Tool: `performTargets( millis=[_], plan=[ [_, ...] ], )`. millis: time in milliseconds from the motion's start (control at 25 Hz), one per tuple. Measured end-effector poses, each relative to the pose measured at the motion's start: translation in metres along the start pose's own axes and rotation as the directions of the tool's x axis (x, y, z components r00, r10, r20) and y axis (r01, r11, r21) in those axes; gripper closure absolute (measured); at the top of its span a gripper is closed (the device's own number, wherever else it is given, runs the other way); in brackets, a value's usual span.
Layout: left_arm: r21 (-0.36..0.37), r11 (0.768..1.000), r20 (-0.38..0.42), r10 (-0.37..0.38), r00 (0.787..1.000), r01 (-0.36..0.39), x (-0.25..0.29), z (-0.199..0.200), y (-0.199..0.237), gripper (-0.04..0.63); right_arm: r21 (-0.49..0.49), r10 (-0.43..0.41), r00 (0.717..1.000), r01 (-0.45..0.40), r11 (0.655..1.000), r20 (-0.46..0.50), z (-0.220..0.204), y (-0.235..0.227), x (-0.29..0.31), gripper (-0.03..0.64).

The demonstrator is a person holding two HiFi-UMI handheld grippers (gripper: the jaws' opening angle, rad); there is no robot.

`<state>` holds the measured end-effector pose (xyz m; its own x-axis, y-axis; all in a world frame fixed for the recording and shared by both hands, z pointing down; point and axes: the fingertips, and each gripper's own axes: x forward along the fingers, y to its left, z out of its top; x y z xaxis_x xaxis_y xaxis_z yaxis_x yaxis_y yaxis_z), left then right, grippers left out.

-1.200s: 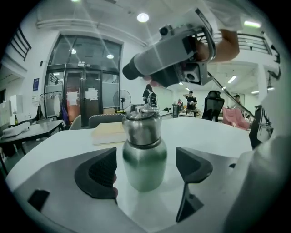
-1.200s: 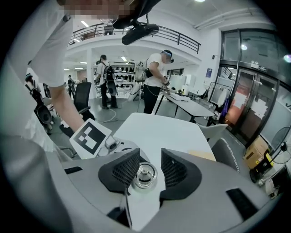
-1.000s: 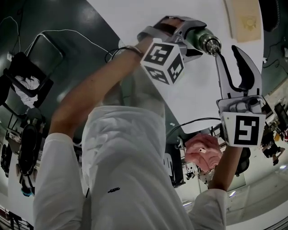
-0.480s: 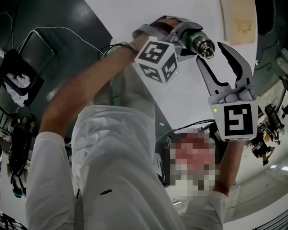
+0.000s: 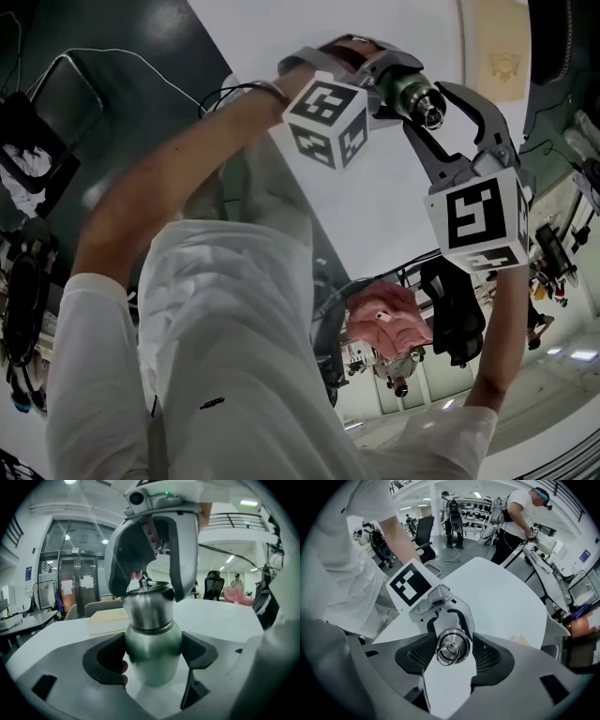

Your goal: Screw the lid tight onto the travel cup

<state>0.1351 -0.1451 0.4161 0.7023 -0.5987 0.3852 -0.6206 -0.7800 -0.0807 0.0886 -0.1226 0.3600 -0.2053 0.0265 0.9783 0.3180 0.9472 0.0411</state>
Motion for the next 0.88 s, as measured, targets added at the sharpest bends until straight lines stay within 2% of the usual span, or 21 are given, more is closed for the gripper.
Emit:
performTargets(
  millis=[280, 440, 520, 640, 680, 880],
  plan=[
    [-0.018, 1.000, 0.020, -0.018, 1.000, 0.019, 0.001, 0.000, 0.000, 0.232, -0.177, 0.068, 0.996, -0.077, 0.981, -0.057, -0.003, 0.003, 0.001, 0.397],
    [-0.015, 1.000, 0.026, -0.026, 0.999, 0.026, 0.002, 0.000, -0.001, 0.232, -0.315, 0.080, 0.996, -0.089, 0.945, -0.041, -0.006, 0.006, -0.002, 0.399],
    [-0.013, 0.999, 0.026, -0.029, 0.999, 0.029, 0.003, 0.001, -0.002, 0.232, -0.443, 0.069, 0.996, -0.087, 0.892, -0.057, -0.010, 0.010, -0.001, 0.399],
    [-0.012, 1.000, 0.027, -0.028, 0.999, 0.028, 0.002, 0.001, -0.002, 0.232, -0.651, 0.053, 0.996, -0.089, 0.753, -0.075, -0.013, 0.017, 0.000, 0.399],
    [-0.013, 1.000, 0.026, -0.027, 0.999, 0.027, 0.001, 0.000, -0.002, 0.232, -0.685, 0.060, 0.996, -0.090, 0.723, -0.066, -0.012, 0.018, 0.000, 0.399],
    [-0.015, 1.000, 0.023, -0.027, 0.999, 0.028, 0.001, -0.001, -0.001, 0.232, -0.759, 0.100, 0.994, -0.092, 0.645, -0.036, -0.014, 0.020, -0.001, 0.399]
  ],
)
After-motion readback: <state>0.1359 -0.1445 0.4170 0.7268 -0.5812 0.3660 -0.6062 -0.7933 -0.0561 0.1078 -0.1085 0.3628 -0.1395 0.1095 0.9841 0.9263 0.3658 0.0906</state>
